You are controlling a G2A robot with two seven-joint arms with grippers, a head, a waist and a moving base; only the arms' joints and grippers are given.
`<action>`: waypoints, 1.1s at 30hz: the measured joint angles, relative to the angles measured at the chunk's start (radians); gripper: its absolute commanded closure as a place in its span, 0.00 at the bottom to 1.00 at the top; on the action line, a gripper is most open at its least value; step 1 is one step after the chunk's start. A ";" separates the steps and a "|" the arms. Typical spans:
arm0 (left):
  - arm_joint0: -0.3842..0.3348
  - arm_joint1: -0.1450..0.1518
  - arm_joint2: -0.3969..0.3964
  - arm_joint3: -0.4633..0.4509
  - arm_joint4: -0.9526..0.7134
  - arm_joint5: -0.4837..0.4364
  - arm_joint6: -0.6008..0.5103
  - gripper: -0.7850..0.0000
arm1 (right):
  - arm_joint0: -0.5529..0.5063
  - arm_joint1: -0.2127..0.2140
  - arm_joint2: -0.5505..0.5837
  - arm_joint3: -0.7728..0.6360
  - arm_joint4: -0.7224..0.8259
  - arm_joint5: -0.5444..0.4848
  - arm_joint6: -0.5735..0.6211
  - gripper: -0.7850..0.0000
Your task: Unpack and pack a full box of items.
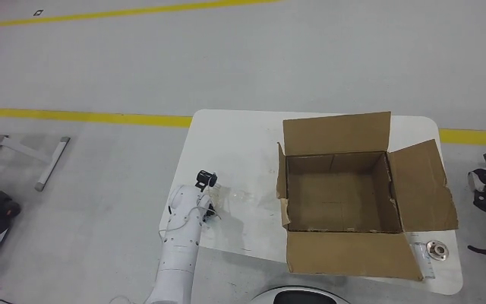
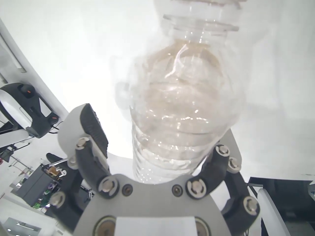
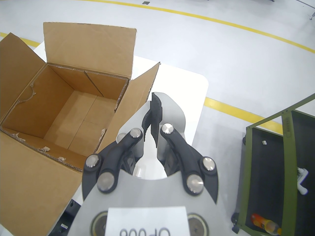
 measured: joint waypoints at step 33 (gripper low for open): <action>0.193 0.020 -0.060 -0.637 -0.304 0.088 -0.202 1.00 | -0.019 0.002 0.003 0.000 -0.006 0.005 -0.013 1.00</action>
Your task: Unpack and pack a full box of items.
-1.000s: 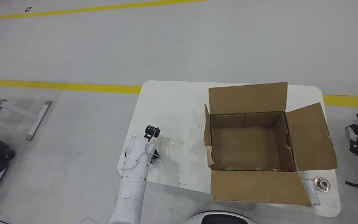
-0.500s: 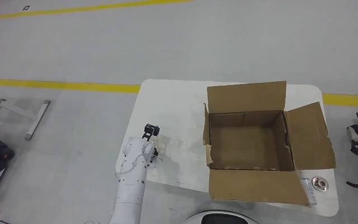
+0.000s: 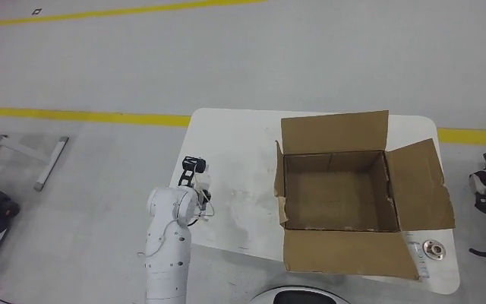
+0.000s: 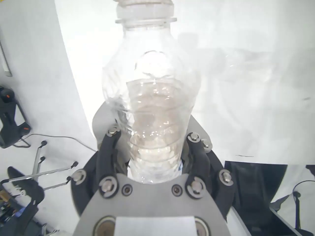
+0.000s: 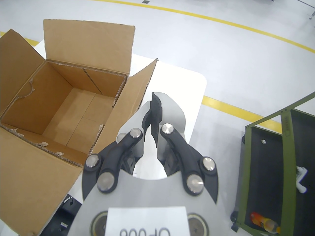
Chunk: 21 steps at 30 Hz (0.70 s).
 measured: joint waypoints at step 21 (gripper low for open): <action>-0.007 -0.011 0.107 -0.481 -0.470 0.198 -0.154 1.00 | 0.085 0.026 0.062 0.106 0.104 -0.094 0.056 0.00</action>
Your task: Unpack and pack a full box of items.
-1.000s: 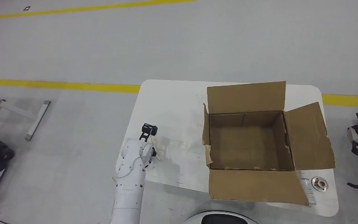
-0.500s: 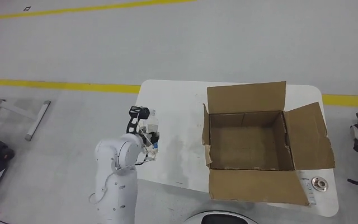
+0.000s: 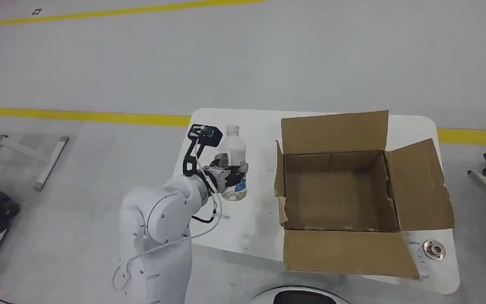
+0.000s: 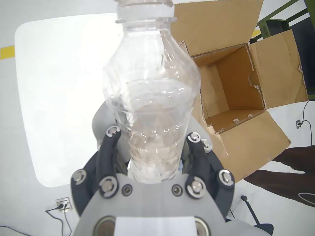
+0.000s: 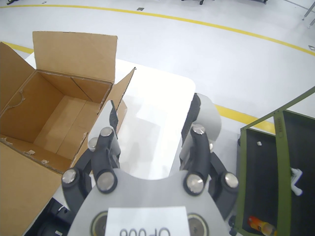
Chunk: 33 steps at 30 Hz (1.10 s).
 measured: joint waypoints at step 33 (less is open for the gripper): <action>-0.005 0.003 0.016 0.001 -0.017 -0.007 0.058 1.00 | 0.112 0.054 -0.297 0.130 0.430 0.173 0.328 1.00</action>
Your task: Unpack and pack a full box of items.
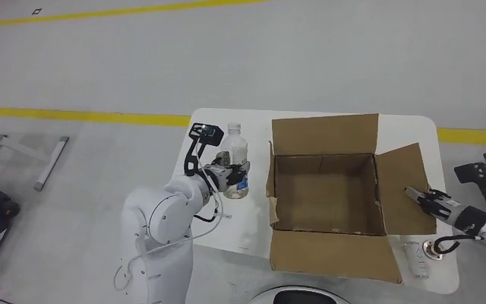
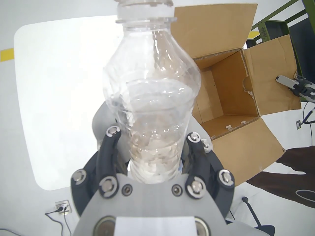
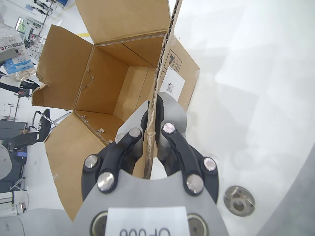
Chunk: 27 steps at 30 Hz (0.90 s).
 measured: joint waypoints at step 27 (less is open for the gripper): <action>-0.336 -0.013 0.185 0.204 -0.410 0.223 -0.015 1.00 | -0.055 -0.003 -0.036 -0.076 -0.008 0.115 -0.101 1.00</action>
